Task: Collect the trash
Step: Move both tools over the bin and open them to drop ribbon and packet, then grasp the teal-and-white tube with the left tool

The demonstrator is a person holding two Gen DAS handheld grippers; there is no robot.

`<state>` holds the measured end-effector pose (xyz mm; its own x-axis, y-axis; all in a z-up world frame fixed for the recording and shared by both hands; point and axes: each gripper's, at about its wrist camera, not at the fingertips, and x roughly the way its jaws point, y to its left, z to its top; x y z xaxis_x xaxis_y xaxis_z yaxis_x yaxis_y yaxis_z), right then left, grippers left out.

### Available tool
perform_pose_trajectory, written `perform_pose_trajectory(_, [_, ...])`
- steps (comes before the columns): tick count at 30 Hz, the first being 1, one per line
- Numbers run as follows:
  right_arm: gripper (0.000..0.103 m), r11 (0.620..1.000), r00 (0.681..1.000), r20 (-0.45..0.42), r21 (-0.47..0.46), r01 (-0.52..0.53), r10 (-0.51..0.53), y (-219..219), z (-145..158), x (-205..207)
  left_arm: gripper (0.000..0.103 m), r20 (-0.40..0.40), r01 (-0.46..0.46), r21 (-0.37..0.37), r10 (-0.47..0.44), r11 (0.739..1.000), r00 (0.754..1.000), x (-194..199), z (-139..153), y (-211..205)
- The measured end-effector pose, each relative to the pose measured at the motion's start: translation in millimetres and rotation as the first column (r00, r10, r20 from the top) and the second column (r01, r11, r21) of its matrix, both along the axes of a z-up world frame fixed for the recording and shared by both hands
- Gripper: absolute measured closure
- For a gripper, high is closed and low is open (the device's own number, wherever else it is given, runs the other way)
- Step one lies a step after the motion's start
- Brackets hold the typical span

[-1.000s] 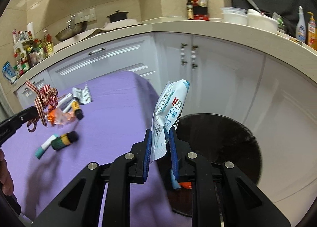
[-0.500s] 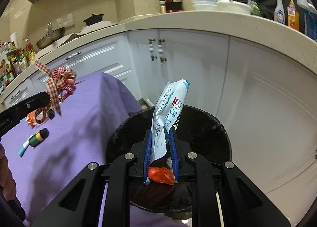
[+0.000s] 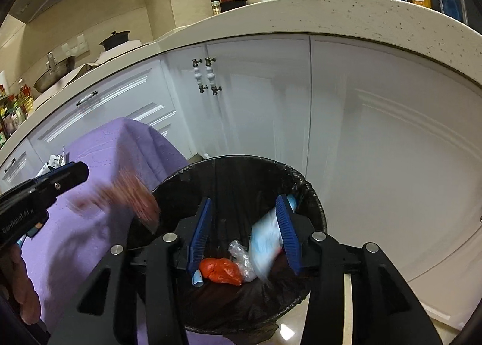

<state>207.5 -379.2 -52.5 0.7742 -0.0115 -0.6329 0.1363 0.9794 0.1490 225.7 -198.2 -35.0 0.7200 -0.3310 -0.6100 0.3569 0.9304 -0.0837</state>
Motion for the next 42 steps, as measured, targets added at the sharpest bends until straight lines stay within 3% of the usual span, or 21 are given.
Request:
perform_pose_trajectory(4, [0.055, 1.0, 1.0, 0.008, 0.002, -0.001, 0.001, 2.9, 2.8, -1.8, 0.058, 0.0, -0.018, -0.014, 0.018, 1.0, 1.0, -2.2, 2.3, 7.8])
perform_pose_trajectory(10, [0.051, 0.999, 0.999, 0.027, 0.006, -0.033, 0.033, 20.7, 12.4, -1.9, 0.051, 0.011, -0.056, -0.012, 0.056, 0.998, 0.998, -13.5, 9.1, 32.7])
perform_pose_trajectory(17, [0.047, 0.991, 0.991, 0.041, 0.008, -0.132, 0.131, 68.5, 20.6, 0.8, 0.051, 0.007, -0.168, 0.021, 0.168, 0.986, 0.986, -34.8, 12.5, 91.9])
perform_pose_trajectory(24, [0.046, 0.97, 0.97, 0.039, 0.017, -0.241, 0.24, 125.2, 23.1, 1.5, 0.051, -0.003, -0.316, 0.068, 0.317, 0.946, 0.949, -60.8, 7.9, 169.1])
perform_pose_trajectory(30, [0.044, 0.947, 0.947, 0.029, 0.006, -0.321, 0.32, 169.2, 23.9, 0.1, 0.051, -0.067, -0.401, 0.102, 0.409, 0.91, 0.91, -68.3, -11.2, 218.8])
perform_pose_trajectory(42, [0.044, 0.93, 0.93, 0.005, -0.01, -0.368, 0.368, 198.5, 22.0, -0.4, 0.051, -0.204, -0.387, 0.108, 0.402, 0.916, 0.893, -51.0, -35.6, 237.3])
